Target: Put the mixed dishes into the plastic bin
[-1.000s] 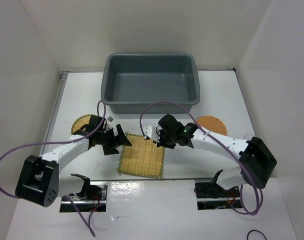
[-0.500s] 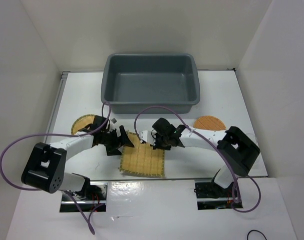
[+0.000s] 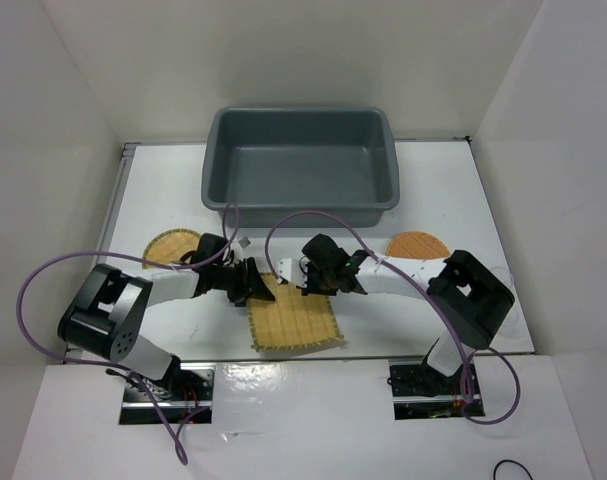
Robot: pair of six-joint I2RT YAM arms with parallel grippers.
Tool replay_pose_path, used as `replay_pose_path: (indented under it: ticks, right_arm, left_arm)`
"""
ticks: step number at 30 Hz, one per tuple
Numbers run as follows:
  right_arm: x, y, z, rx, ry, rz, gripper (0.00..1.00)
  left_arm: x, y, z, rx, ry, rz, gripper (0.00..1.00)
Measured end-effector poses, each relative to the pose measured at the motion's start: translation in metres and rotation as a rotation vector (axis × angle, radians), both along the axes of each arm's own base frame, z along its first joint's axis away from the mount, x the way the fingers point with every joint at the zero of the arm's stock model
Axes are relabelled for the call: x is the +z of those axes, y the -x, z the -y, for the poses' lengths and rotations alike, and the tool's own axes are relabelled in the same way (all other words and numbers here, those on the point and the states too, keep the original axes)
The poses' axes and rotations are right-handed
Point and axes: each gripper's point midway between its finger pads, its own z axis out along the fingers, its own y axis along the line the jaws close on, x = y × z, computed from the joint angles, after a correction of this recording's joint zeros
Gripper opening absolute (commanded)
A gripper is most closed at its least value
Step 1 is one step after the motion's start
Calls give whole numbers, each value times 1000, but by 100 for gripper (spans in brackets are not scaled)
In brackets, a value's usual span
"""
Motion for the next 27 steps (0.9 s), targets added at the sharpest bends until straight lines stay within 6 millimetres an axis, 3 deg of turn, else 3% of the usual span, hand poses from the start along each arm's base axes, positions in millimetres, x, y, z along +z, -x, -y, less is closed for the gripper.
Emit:
replay_pose_path:
  ticks: [1,2,3,5,11,13,16,18,20,22,24,27]
  right_arm:
    - [0,-1,0,-1,0,3,0]
    - [0,-1,0,-3,1,5,0]
    - [0,-3,1,-10,4,11,0]
    - [4,-6,0,-22,-4,21,0]
    - [13,-5,12,-128,-18,-27,0]
    - [28,-5,25,-205,-53,-64,0]
    - [89,-19,53,-360,-195,8,0]
    - [158,-28,81,-464,-354,199,0]
    - [217,-20,108,-519,-511,398,0]
    - [257,-6,142,-596,-640,588,0]
    - [254,0,170,-696,-656,682,0]
    - [203,2,195,-790,-539,692,1]
  left_arm:
    - [-2,2,1,-11,-1,-4,34]
    - [-4,5,3,-17,2,-16,12]
    - [2,8,8,-32,50,-34,2]
    - [28,0,22,-84,137,20,0]
    - [36,-3,30,-100,77,34,0]
    - [47,-4,29,-101,48,62,0]
    - [72,-2,26,-95,20,88,0]
    - [94,-2,26,-101,28,117,0]
    - [121,-4,30,-112,64,159,0]
    - [150,-8,35,-117,124,184,0]
    - [180,-13,41,-136,189,207,0]
    - [243,-47,50,-168,266,259,0]
